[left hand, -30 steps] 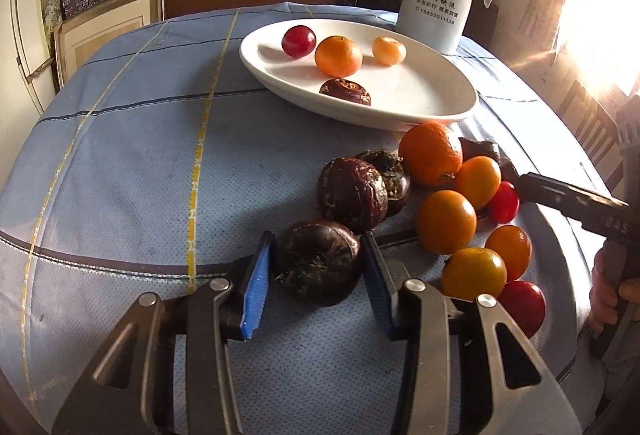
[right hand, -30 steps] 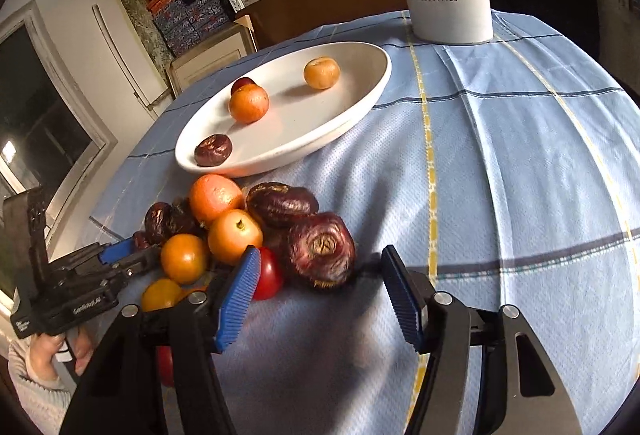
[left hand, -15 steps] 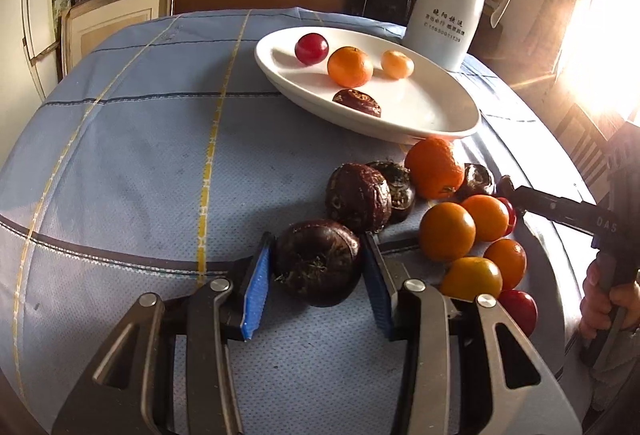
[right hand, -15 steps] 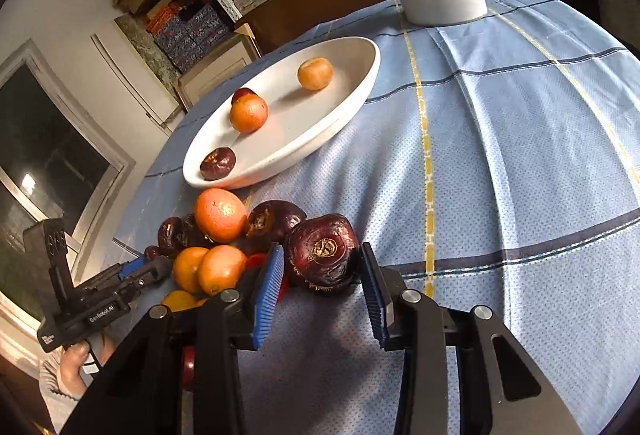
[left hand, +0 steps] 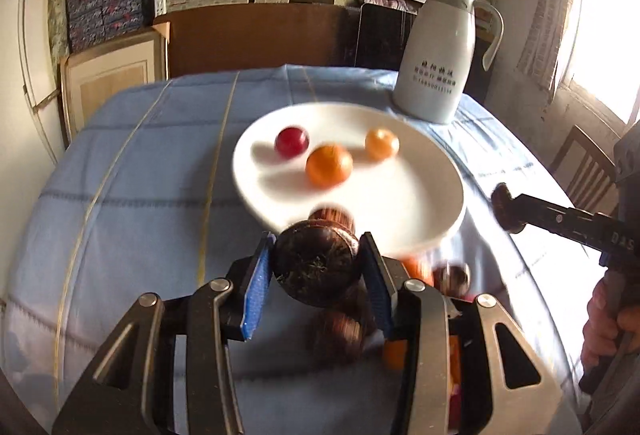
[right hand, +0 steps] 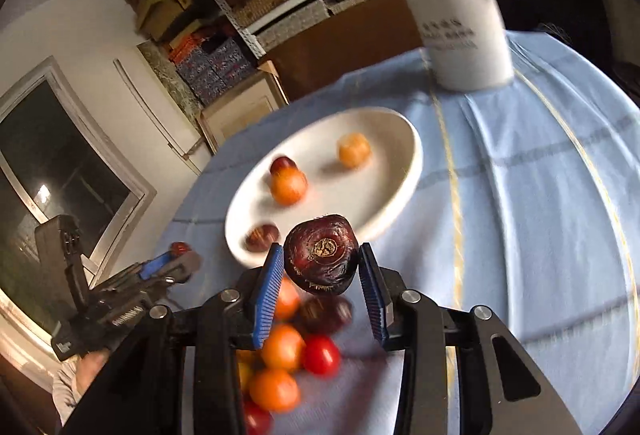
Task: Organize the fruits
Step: 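Drop both dark fruits onto the white plate and open both tools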
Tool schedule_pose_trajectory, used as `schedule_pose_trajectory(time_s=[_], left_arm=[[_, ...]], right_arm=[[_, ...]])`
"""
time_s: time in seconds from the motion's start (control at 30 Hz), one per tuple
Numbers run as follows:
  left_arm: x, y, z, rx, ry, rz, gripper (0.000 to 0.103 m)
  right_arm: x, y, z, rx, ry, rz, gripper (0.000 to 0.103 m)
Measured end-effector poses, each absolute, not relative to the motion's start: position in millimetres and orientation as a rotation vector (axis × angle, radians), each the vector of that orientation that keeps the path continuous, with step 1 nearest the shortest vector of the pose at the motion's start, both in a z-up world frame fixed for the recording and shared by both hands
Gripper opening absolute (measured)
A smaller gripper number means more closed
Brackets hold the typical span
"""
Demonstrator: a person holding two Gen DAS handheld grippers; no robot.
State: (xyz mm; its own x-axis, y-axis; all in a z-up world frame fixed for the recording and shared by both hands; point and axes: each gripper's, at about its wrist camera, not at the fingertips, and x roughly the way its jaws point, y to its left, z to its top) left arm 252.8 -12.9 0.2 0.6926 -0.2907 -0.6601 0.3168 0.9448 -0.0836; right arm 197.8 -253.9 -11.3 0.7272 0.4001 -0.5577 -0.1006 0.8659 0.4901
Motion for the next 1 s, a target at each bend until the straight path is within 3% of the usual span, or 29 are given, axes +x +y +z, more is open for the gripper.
schedule_pose_trajectory(time_s=[0.2, 0.23, 0.27, 0.3, 0.47, 0.77, 0.87, 1.0], left_arm=[[306, -18, -13, -0.025, 0.764, -0.315, 0.043], [310, -17, -16, -0.031, 0.768, -0.31, 0.043], [314, -14, -20, -0.031, 0.777, -0.314, 0.047], [316, -12, -23, -0.036, 0.784, -0.327, 0.049], [305, 1, -21, -0.061, 0.77, -0.322, 0.069], [264, 2, -24, 0.042, 0.743, -0.288, 0.077], [246, 6, -32, 0.076, 0.755, -0.273, 0.084], [230, 6, -43, 0.096, 0.78, -0.281, 0.084]], right_arm=[[250, -232, -23, 0.434, 0.721, 0.266, 0.041], [254, -230, -28, 0.433, 0.721, 0.259, 0.047], [257, -230, -32, 0.43, 0.725, 0.248, 0.063], [258, -231, -35, 0.429, 0.728, 0.241, 0.065], [250, -245, -40, 0.493, 0.716, 0.221, 0.065], [229, -253, -44, 0.504, 0.721, 0.214, 0.066], [217, -258, -41, 0.502, 0.703, 0.199, 0.07], [205, -266, -41, 0.532, 0.695, 0.196, 0.071]])
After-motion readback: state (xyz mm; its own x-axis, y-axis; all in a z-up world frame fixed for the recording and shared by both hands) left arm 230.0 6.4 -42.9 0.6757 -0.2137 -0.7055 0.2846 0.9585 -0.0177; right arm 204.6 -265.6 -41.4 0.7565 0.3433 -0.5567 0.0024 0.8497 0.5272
